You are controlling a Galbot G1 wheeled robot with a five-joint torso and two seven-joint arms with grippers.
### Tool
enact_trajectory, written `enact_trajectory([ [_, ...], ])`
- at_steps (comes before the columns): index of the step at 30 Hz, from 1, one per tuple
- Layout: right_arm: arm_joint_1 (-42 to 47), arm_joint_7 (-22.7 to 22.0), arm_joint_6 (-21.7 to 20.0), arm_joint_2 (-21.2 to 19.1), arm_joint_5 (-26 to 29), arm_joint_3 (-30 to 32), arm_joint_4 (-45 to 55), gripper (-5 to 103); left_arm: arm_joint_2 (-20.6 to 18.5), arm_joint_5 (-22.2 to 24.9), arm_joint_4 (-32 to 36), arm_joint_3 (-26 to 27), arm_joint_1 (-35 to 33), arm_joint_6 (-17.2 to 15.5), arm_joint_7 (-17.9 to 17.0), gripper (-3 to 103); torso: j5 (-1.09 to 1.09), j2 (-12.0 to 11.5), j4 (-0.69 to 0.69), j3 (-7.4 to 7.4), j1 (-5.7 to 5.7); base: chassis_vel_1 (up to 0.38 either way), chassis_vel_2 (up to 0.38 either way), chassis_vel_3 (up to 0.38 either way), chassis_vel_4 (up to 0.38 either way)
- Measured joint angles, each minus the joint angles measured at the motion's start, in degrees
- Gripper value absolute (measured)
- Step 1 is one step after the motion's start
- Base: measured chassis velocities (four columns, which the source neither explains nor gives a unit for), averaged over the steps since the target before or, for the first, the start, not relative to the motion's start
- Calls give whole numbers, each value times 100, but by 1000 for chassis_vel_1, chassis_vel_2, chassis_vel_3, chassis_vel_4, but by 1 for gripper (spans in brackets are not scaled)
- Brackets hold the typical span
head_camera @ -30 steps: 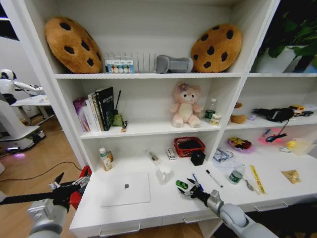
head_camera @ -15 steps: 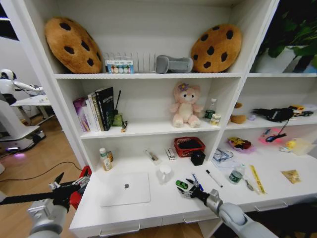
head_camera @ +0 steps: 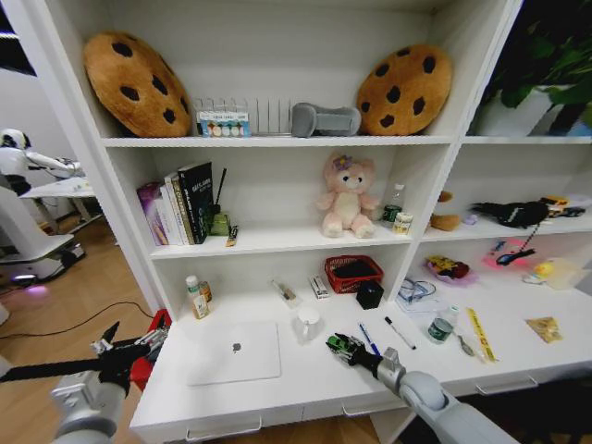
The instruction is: Organize the objects on the table.
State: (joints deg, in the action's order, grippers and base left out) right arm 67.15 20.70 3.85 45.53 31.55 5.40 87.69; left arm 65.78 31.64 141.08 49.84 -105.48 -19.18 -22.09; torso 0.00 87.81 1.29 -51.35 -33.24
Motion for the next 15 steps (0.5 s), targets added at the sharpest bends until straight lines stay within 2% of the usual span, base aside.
enact_trajectory([
  [1, 58, 3, -3, -26, 23, 55, 43, 36, 0, 0, 0, 0, 0, 0, 0, 100, -1, 0, 0, 0, 0, 0, 0, 0, 0],
  [9, 308, 6, -4, -100, 98, 347, 317, 36, 0, 0, 0, 0, 0, 0, 0, 100, 1, 0, 0, 0, 0, 0, 0, 0, 0],
  [11, 525, -10, -27, -234, 205, 660, 717, 36, 0, 0, 0, 0, 0, -1, 0, 100, 1, 0, 0, 0, 0, 0, 0, 0, 0],
  [13, 830, -153, -28, -604, 329, 1096, 1354, 36, 0, 0, -1, 0, 0, -1, -1, 100, -1, 1, 1, 0, 0, 0, 0, 0, 0],
  [14, 830, -153, -28, -604, 329, 1096, 1354, 36, 0, 0, -1, 0, 0, -1, -1, 100, -1, 1, 1, 0, 0, 0, 0, 0, 0],
  [15, 937, -196, -14, -869, 470, 1327, 1673, 36, 0, 0, 0, 1, 0, -1, -1, 100, 2, 1, 2, 0, 0, 0, 0, 0, 0],
])
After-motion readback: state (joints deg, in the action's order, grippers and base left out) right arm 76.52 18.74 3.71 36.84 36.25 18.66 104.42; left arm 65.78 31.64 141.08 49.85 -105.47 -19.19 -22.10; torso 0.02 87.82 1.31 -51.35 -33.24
